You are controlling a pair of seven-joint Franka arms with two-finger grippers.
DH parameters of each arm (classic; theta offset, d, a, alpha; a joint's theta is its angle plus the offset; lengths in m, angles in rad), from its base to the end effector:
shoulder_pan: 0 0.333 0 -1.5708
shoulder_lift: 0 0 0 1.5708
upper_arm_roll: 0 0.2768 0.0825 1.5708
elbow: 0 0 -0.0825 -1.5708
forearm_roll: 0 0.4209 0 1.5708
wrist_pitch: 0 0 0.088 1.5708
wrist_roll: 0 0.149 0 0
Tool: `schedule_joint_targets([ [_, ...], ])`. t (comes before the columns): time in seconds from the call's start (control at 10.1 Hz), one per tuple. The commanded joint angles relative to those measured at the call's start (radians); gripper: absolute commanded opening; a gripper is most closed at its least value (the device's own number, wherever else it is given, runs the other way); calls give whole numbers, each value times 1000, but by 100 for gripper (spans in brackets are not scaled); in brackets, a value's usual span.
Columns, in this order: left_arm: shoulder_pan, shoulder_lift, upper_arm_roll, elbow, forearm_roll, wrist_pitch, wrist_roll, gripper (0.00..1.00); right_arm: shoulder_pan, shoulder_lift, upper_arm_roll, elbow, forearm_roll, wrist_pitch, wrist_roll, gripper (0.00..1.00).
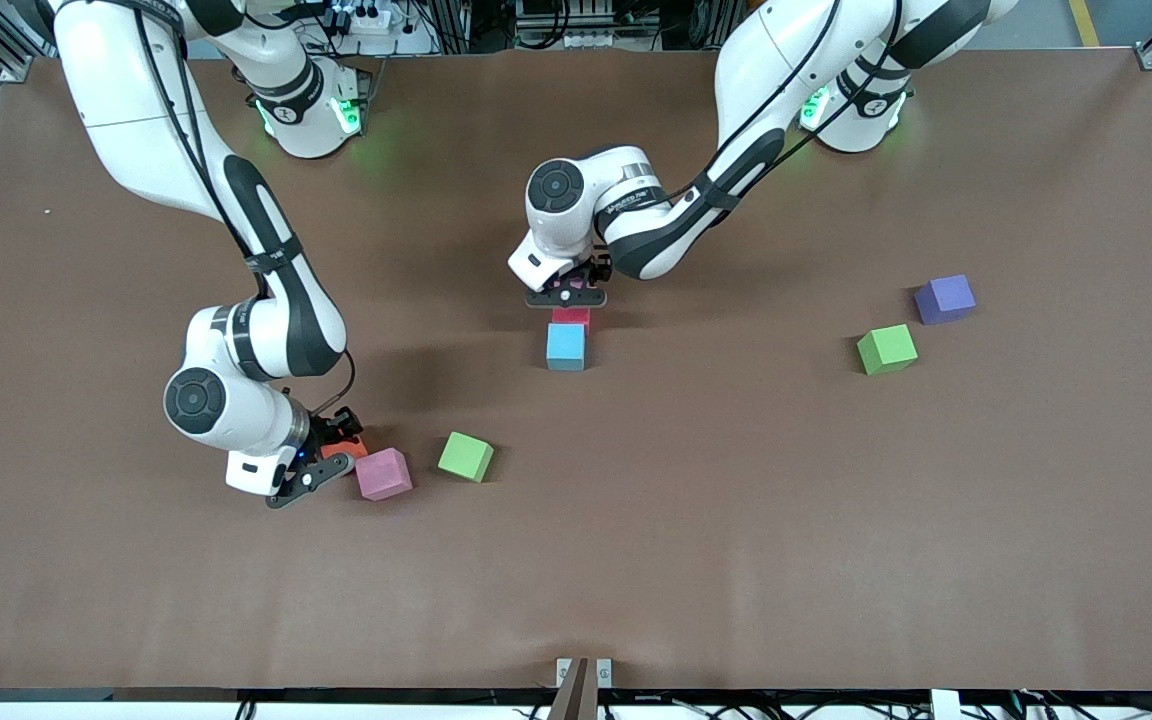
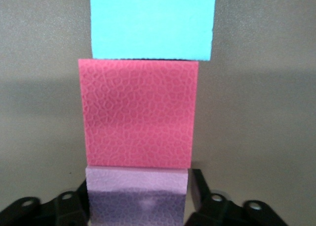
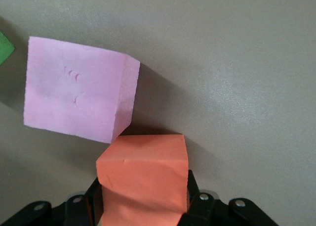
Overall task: Arrange blocks into number 1
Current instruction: 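Place the pink cube beside the red cube while the right gripper grasps orange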
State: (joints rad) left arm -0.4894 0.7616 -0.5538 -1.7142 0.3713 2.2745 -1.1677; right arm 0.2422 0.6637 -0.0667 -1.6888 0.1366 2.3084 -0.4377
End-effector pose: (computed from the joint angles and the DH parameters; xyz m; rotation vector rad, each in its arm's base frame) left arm 0.3477 -0.5617 0.0963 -3.1264 0.0264 0.1908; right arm 0.6626 0.1250 0.1105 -2.9700 -0.8099 0.0516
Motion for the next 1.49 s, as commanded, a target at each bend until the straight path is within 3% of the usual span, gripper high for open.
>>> schedule_joint_targets([
  [0.0,-6,-1,2,13,20,-7,8,100,-4,-7,-4,-9,20,8,-18,64],
  [0.4,-20,-80,-3,11,21,-104,-35,100,-24,-82,-5,-35,21,-1,-12,64],
  [0.7,-6,-171,-5,11,15,-182,-53,100,-23,-128,-41,-48,23,-3,-6,62],
  [0.9,6,-235,-3,11,9,-242,-53,100,-3,-197,-54,-81,35,-6,92,61],
  [1.09,92,-296,-5,7,9,-306,-29,100,67,-245,-89,-91,37,-18,245,61],
  [1.39,275,-320,-6,13,9,-308,60,100,210,-242,-154,-57,136,-11,399,61],
])
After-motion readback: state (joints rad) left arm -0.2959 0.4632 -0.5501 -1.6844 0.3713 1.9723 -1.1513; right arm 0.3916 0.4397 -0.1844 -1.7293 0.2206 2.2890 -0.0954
